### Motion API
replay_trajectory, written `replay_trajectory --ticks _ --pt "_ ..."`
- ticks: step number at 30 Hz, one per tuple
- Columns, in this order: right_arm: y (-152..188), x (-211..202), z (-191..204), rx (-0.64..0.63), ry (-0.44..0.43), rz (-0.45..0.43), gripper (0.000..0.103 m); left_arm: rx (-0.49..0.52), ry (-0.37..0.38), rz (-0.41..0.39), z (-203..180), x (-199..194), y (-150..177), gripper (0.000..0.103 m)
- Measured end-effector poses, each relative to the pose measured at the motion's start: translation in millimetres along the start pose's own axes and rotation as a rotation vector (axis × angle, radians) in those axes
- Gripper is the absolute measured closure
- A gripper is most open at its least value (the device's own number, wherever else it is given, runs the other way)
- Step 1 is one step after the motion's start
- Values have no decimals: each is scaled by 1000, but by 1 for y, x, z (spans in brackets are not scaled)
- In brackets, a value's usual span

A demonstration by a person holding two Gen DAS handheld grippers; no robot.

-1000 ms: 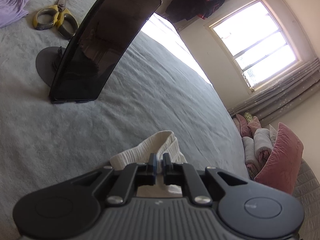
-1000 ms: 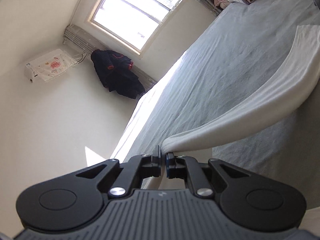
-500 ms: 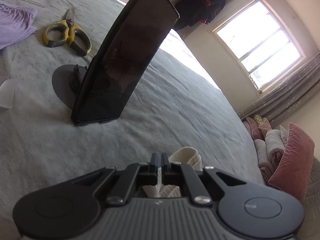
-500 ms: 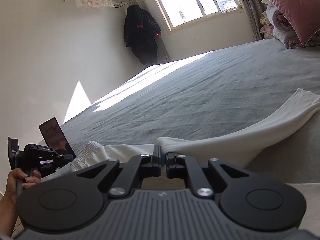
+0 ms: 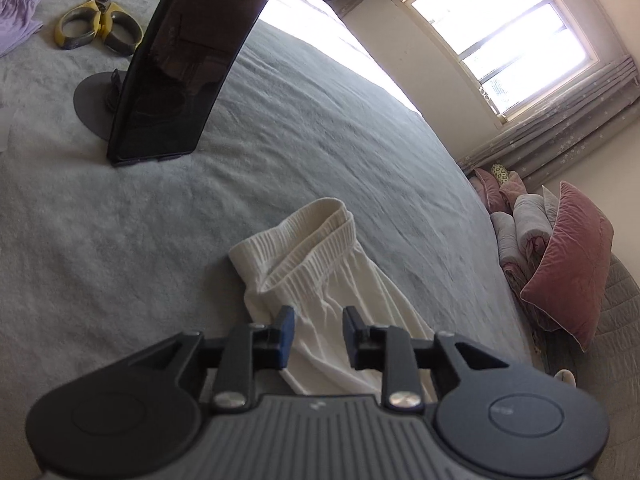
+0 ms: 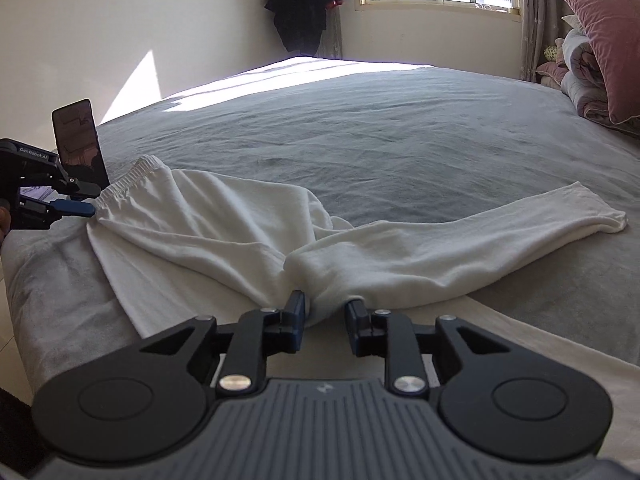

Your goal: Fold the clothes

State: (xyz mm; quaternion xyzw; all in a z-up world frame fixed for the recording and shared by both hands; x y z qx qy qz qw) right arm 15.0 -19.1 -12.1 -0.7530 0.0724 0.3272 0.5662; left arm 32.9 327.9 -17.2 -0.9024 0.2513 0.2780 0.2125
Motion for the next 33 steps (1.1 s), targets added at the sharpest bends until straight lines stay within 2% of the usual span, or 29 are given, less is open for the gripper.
replay_trajectory --ticks 2,5,10,13,16,19,21,23,33 --pt "-2 -6 2 -36 13 -9 65 -30 -19 8 7 5 0 76" --pt "-13 -11 8 -77 -7 -48 65 -63 -6 -1 11 6 -1 76" --pt "-44 6 28 -192 -65 -83 65 -48 -32 -50 7 8 2 77" --pt "-57 26 44 -271 -102 -73 65 -19 -50 -88 3 8 6 78" --pt "-62 45 57 -325 -141 -46 71 13 -74 -127 1 9 8 82" --pt "-60 64 71 -373 -180 5 74 48 -102 -162 0 8 9 91" --pt "-54 71 76 -378 -202 26 93 72 -113 -177 0 7 9 95" --pt "-53 69 78 -379 -198 11 99 96 -117 -188 -2 6 9 98" --pt "-69 27 78 -384 -136 -118 101 138 -10 -279 -22 -17 0 100"
Point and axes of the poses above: each gripper's, at about its wrist camera, not at the fingertips, and x roughly the way its jaws point, z to its left, y to its underside, the point moved 6 cm from there along x, roughly the way its jaws point, and after that the axes turned 15 degrees about -x, right-handed, at the moved point
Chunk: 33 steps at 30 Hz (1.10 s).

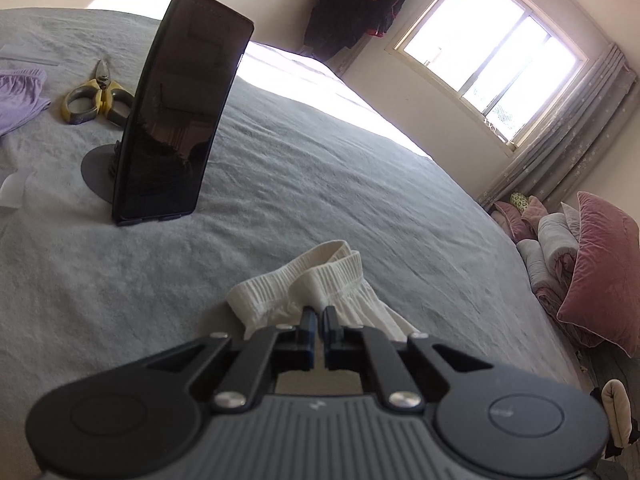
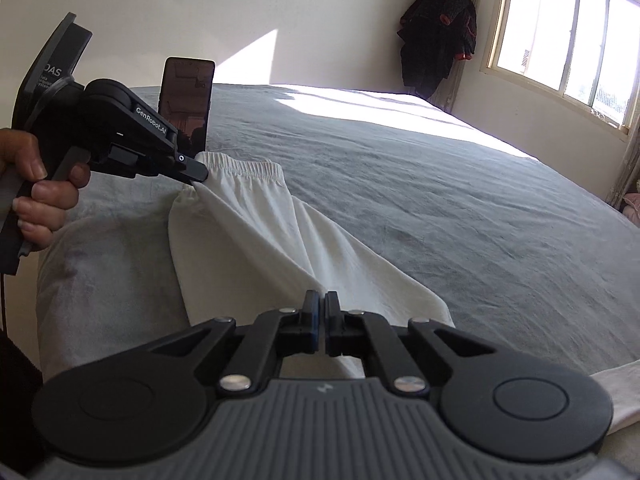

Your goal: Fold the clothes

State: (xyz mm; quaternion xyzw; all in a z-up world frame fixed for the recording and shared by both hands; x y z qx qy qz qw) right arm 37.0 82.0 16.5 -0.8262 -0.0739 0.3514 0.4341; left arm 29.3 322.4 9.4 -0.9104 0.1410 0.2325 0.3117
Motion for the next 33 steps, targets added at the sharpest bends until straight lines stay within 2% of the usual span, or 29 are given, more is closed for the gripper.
replay_trajectory --ticks 7,14,16,17,18,21,22,23,24,25,28,33 --pt "-16 -4 22 -51 -41 -35 101 -40 -44 -11 16 1 -11 100" --pt "8 25 50 -82 -109 64 101 -75 -137 68 35 14 -7 97" --pt "10 25 51 -75 -113 65 99 -73 -146 66 35 13 -8 92" --pt "10 24 51 -72 -116 64 94 -70 -151 61 34 12 -8 90" --pt "9 22 51 -70 -120 68 89 -63 -161 58 33 11 -8 85" --pt "6 16 50 -103 -110 92 86 -4 -190 20 24 3 -9 71" --pt "7 12 45 -102 -101 95 84 20 -195 3 20 0 -9 70" --pt "7 8 40 -101 -92 98 77 44 -200 -14 15 -3 -10 70" --pt "9 3 32 -83 -78 96 65 68 -205 -31 11 -7 -10 68" --pt "12 -1 22 -54 -67 96 62 89 -198 -41 5 -9 -9 66" --pt "28 -11 -13 52 -32 121 61 143 -170 -52 -17 -14 -4 61" --pt "66 -37 -74 220 41 187 60 280 -98 13 -70 -2 30 47"
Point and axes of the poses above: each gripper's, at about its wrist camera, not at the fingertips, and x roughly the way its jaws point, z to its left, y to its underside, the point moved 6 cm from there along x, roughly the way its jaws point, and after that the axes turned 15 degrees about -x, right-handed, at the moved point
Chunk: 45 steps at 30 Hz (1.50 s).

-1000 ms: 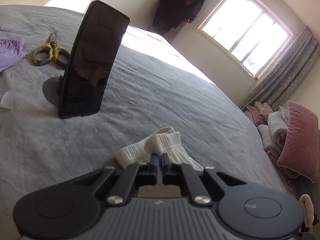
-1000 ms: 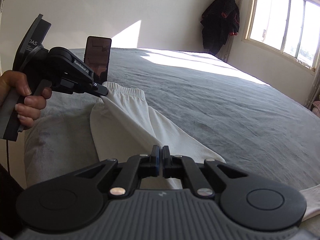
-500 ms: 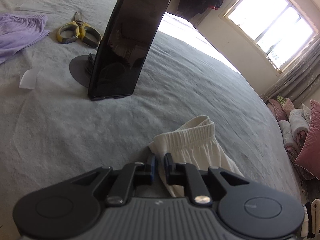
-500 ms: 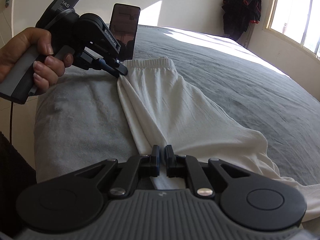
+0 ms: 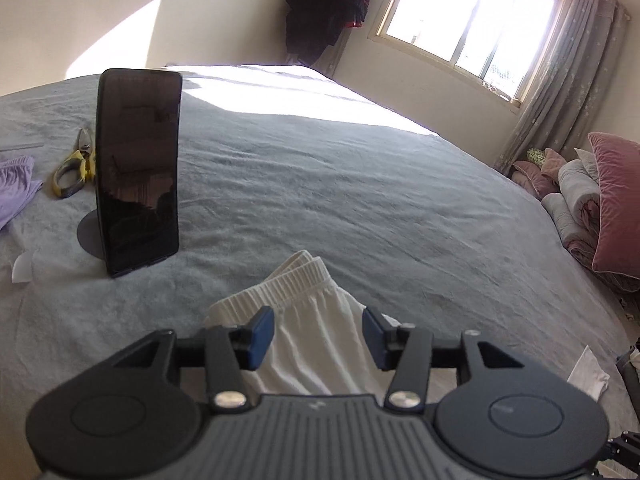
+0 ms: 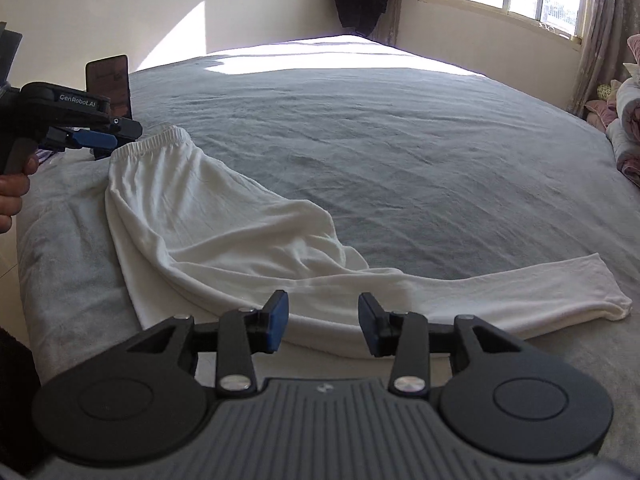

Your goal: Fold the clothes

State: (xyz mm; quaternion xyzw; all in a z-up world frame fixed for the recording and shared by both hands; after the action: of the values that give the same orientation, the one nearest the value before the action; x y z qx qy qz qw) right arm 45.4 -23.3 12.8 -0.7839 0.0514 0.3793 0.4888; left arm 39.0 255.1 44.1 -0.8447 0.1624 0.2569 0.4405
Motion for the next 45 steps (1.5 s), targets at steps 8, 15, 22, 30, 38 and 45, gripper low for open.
replay_trajectory --ticks 8,15,22,30,38,45 --pt "51 -25 -83 204 62 74 52 251 159 217 -112 34 77 43" --pt "89 -29 -131 337 57 191 52 381 179 310 -190 67 130 41" --pt "117 -52 -180 424 147 201 52 431 177 372 -251 111 171 47" --pt "156 -84 -219 538 204 210 52 404 197 357 -290 130 192 100" --pt "166 -102 -226 611 186 170 52 310 279 308 -305 91 181 100" --pt "159 -103 -223 738 79 107 50 340 374 330 -308 29 189 100"
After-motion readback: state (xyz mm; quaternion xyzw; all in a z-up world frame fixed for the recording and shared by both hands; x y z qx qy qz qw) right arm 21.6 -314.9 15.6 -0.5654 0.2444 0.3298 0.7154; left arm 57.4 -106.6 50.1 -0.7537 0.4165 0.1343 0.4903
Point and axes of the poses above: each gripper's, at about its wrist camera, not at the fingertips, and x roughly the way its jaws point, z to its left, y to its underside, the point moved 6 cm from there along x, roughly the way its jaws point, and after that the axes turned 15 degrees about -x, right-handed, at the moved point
